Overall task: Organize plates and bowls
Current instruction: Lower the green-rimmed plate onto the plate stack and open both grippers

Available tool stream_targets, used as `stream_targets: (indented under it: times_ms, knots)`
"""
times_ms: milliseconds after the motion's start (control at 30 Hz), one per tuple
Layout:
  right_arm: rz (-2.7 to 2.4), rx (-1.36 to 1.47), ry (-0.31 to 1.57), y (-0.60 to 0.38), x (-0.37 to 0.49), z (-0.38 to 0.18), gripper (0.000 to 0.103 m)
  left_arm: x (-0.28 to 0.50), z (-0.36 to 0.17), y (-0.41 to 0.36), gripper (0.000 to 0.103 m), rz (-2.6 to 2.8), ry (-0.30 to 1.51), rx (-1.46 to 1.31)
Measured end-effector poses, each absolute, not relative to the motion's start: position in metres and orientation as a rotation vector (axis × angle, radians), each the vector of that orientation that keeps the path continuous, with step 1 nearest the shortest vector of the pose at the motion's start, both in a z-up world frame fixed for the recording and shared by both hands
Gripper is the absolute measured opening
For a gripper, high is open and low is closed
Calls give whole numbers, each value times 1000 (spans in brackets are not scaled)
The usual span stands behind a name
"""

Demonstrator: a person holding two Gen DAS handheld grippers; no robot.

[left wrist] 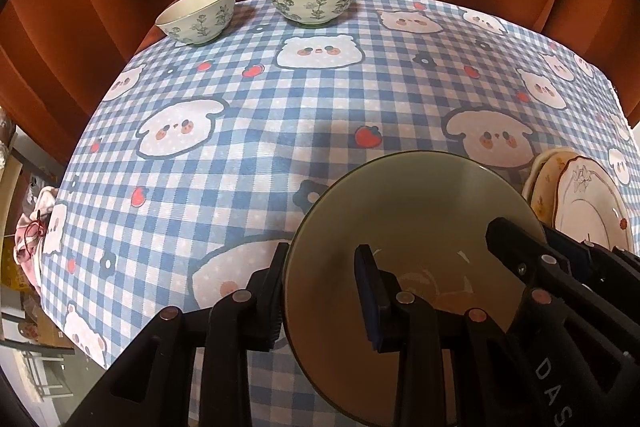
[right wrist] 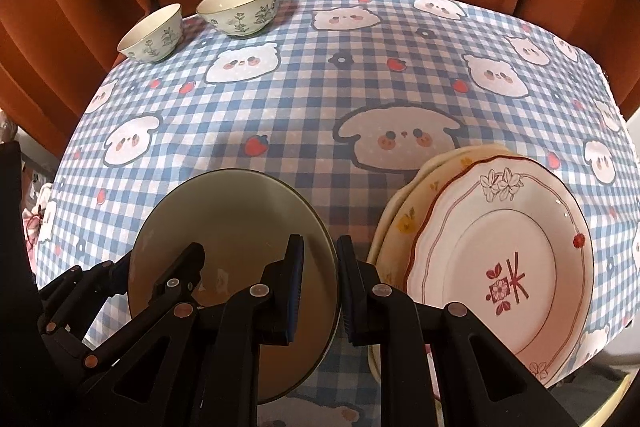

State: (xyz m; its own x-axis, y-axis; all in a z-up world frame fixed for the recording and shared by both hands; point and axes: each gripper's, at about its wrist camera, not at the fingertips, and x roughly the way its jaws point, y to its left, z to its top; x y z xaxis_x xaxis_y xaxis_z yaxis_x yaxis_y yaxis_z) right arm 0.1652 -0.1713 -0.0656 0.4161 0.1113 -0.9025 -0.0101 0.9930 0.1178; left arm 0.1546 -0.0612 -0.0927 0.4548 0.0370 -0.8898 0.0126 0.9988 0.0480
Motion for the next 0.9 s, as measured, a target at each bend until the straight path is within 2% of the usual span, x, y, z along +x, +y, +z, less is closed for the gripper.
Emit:
stream_targets:
  times_ms: [233,300,333,467,533,700,900]
  knots:
    - [89,112,1179,-174,165,-75,26,152,-98,-66,40,-11,1129,47]
    - [88,109,1179,-174,163,-75,38,150,-98,-65,47,-16,1132,41]
    - [71,104,1178,-175,162,-75,50,149,-97,-63,49,-14,1128,38]
    - [60,111,1173,-177,161,-73,57,146,-92,-60,67,-30,1120,20]
    - [70,114,1166,-175,160,-70,66,144,-88,-60,71,-44,1104,24]
    - [52,100,1125,-169,157,-55,69,144,-76,-50,76,-58,1066,19]
    - [4,65,1079,-150,153,-38,72,144,-64,-31,77,-94,1031,-5]
